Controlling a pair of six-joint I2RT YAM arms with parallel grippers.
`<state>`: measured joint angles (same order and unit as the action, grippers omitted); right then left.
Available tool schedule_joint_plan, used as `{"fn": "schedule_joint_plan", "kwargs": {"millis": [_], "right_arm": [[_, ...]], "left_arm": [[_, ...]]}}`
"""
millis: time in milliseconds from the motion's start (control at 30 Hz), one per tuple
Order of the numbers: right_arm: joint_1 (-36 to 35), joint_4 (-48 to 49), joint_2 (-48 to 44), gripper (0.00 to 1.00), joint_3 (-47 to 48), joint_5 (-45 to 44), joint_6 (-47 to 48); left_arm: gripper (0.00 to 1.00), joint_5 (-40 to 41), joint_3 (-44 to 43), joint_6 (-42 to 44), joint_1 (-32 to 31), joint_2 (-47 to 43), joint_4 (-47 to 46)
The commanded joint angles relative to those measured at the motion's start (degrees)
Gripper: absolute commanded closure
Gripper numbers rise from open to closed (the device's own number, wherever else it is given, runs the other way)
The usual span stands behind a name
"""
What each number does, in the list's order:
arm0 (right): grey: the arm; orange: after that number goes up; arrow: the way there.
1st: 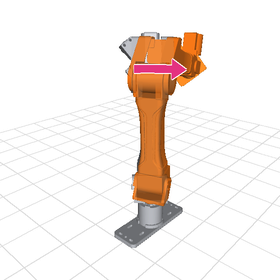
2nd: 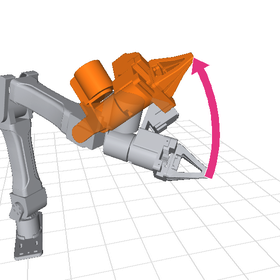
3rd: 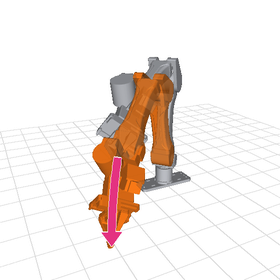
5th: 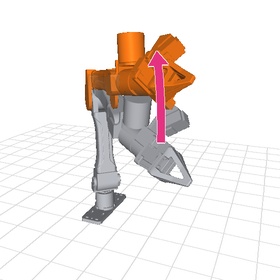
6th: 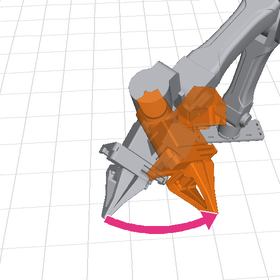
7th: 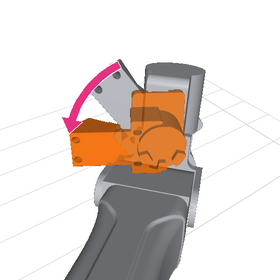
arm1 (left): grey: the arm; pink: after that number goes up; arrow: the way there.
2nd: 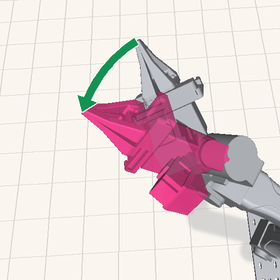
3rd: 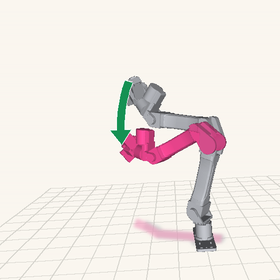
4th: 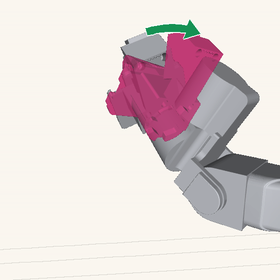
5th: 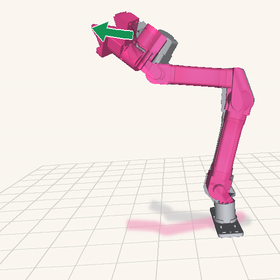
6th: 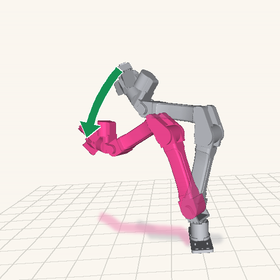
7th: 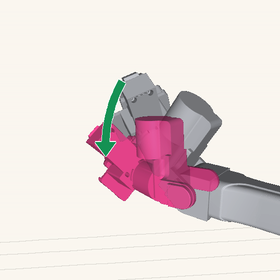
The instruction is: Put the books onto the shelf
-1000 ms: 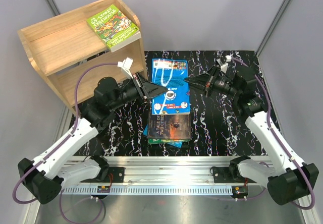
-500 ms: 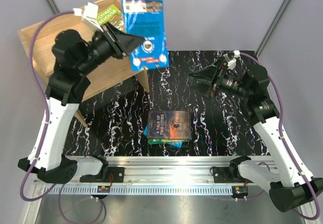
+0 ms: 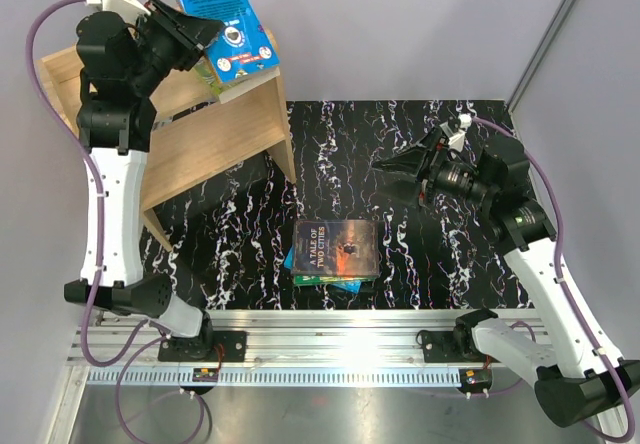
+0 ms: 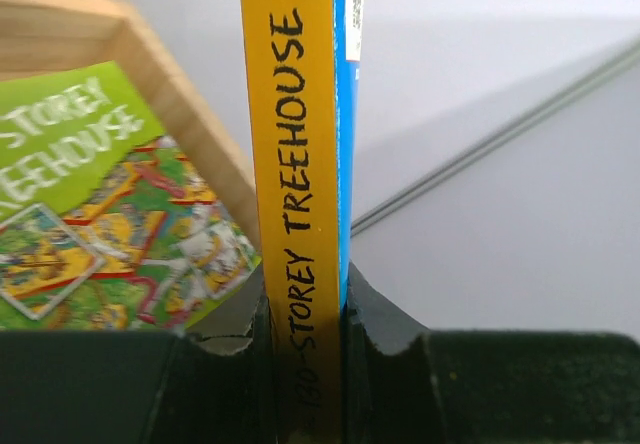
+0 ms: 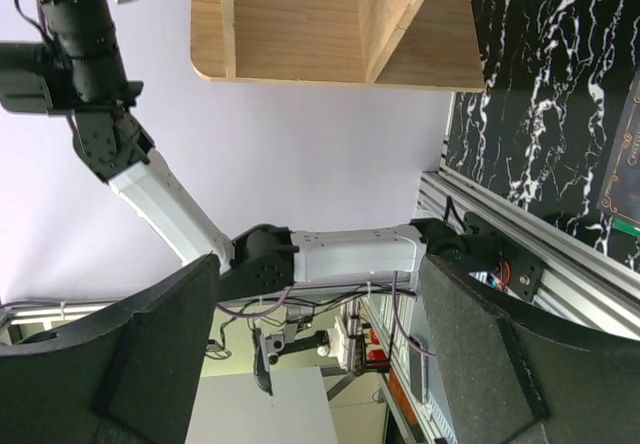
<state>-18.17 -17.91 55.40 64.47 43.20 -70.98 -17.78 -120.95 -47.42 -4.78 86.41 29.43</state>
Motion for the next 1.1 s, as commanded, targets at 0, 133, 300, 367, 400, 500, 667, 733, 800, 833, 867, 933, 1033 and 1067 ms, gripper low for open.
{"fn": "schedule_joint_plan", "kwargs": {"millis": [0, 133, 300, 367, 400, 500, 667, 733, 800, 833, 867, 933, 1033, 1067], "right_arm": [[-0.4, -1.9, -1.0, 0.13, 0.7, 1.2, 2.7], [-0.3, -3.5, -0.4, 0.13, 1.2, 1.3, 3.9], [-0.1, -3.7, 1.7, 0.13, 2.2, 2.1, 4.3], [-0.2, -3.6, 2.1, 0.13, 2.3, 2.3, 4.3], [-0.1, -3.4, 2.5, 0.13, 2.3, 2.5, 4.2], [0.0, -3.0, 3.0, 0.14, 2.3, 2.8, 4.1], [-0.1, -2.7, 3.3, 0.14, 2.2, 2.9, 4.1], [0.1, -2.6, 3.1, 0.14, 1.6, 3.1, 4.0], [0.0, -2.6, 2.8, 0.13, 1.2, 3.0, 3.9], [0.1, -2.7, 2.7, 0.14, 0.8, 3.0, 3.8], [0.0, -2.5, 2.4, 0.13, 0.7, 3.0, 3.7], [0.1, -2.1, 2.2, 0.14, 0.0, 2.9, 3.6], [0.1, -2.0, 1.9, 0.14, -0.6, 2.9, 3.4], [0.1, -1.9, 1.9, 0.14, -0.7, 2.9, 3.4]], "left_arm": [[1.0, 0.3, -4.2, -3.7, 2.1, 1.7, 0.8], [1.0, 1.2, 0.4, -5.3, 2.8, 1.4, 3.2], [0.87, -0.3, -1.5, -5.6, 3.3, 4.0, 7.3], [0.73, -0.2, -2.5, -5.6, 3.6, 4.9, 8.5], [0.64, -0.2, -2.6, -5.6, 3.7, 5.0, 8.6], [0.01, -0.9, -3.1, -5.8, 4.6, 5.3, 8.3], [0.01, -5.8, -5.3, -8.0, 7.1, 8.8, 7.0], [0.01, -6.7, -10.5, -8.6, 7.4, 10.5, 9.7], [0.01, -5.9, -15.2, -8.0, 7.6, 12.7, 12.9], [0.01, -5.3, -18.3, -7.2, 7.6, 13.0, 15.7], [0.01, -3.2, -19.1, -6.7, 7.7, 12.9, 17.1], [0.01, -1.0, -18.1, -5.4, 7.7, 10.9, 17.9], [0.01, 1.7, -15.9, -3.7, 7.7, 8.2, 15.9], [0.01, 2.4, -16.0, -3.0, 7.8, 7.9, 15.9]]}}
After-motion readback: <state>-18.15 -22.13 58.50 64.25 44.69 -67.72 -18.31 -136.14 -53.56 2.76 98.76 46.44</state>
